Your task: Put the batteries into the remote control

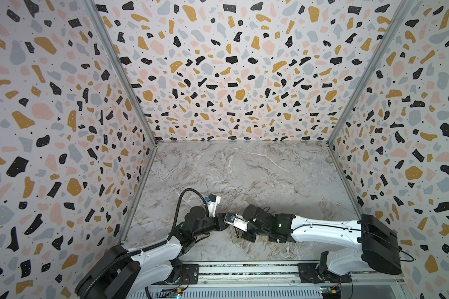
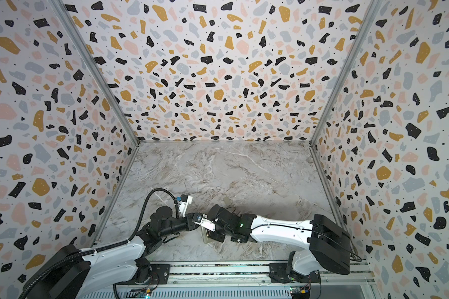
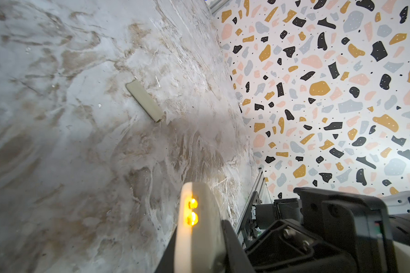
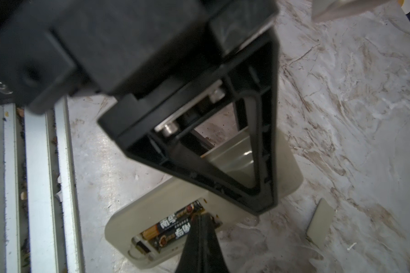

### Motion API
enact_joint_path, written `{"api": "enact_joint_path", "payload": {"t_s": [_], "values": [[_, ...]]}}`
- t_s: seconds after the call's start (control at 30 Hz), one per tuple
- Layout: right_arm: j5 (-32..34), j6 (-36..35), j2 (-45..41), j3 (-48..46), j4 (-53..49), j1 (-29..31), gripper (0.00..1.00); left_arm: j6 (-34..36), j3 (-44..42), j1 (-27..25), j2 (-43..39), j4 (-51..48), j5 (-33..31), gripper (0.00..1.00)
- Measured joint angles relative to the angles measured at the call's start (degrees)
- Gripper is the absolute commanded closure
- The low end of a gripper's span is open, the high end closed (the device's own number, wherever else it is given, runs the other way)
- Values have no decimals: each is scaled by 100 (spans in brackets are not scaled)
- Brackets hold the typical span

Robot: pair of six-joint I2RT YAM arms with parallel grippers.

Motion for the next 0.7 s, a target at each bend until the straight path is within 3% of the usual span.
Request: {"api": "enact_joint_path", "payload": {"t_s": [0.13,0.2,0.47,0.7], "values": [[22,0,72,2,59,-4,95,4,-2,0,0,-66,-83,100],[35,7,68,2,59,-4,90,4,-2,0,-2,-66,-94,100],[79,186,-367,13,-125,-168,50,-2,0,2,11,197,-59,100],[83,621,-745,160,-306,-1250,25,-26,0,173,109,350,-295,100]]}}
